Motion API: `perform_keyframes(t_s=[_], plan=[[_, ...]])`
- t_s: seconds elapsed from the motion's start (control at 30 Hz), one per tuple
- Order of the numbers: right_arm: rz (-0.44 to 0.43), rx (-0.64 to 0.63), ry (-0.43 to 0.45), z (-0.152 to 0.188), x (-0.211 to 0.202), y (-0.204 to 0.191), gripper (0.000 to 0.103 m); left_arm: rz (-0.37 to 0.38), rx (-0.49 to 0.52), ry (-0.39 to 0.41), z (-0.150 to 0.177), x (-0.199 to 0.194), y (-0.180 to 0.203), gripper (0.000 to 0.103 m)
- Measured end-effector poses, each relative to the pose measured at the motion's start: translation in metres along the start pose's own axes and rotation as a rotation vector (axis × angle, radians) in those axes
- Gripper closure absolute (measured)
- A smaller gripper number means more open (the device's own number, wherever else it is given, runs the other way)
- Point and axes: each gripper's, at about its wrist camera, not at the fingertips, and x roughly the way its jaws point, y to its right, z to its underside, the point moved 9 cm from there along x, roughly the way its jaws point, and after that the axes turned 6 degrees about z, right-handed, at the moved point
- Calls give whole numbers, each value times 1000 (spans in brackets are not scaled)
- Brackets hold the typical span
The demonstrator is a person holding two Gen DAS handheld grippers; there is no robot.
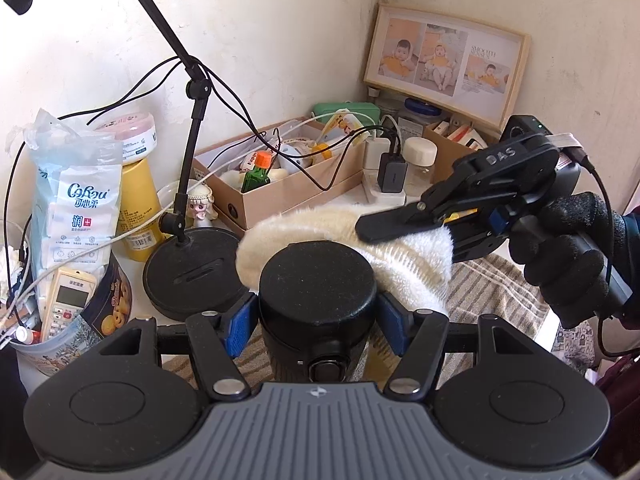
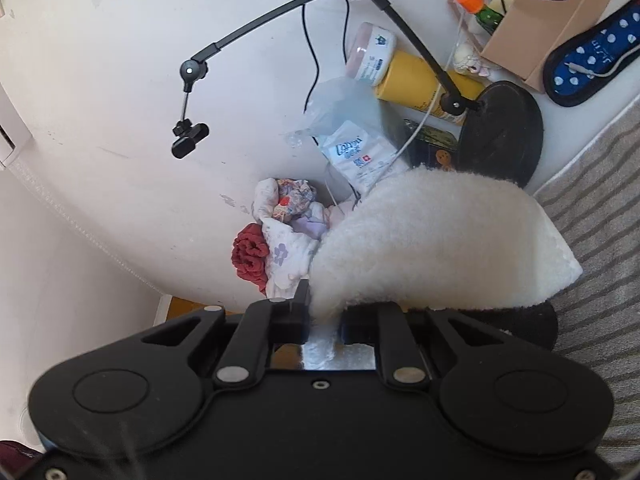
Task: Clean container
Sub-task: 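Wipe the towel across the tumbler lid with the right gripper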
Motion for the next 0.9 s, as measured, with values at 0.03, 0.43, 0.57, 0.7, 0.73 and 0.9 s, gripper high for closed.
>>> perform_keyframes(t_s=[0.03,0.43,0.57,0.7,0.73,0.9], plan=[[10,7,-2,1,1,4,91,0,-1,0,0,0,0,40],[149,60,-25,15,6,55,91,-79,-132,-21,-3,5,0,36],[141,60,-22,13,4,53,91,-138,-329,19,-5,3,-4,33],[132,48,-26,13,2,48,91,-204,-359,48,-5,4,-3,32],[130,49,-25,13,2,48,91,-233,-317,53,-5,3,-3,35],[113,40,-11,10,-4,42,91,-123,-144,27,-9,3,-4,40]])
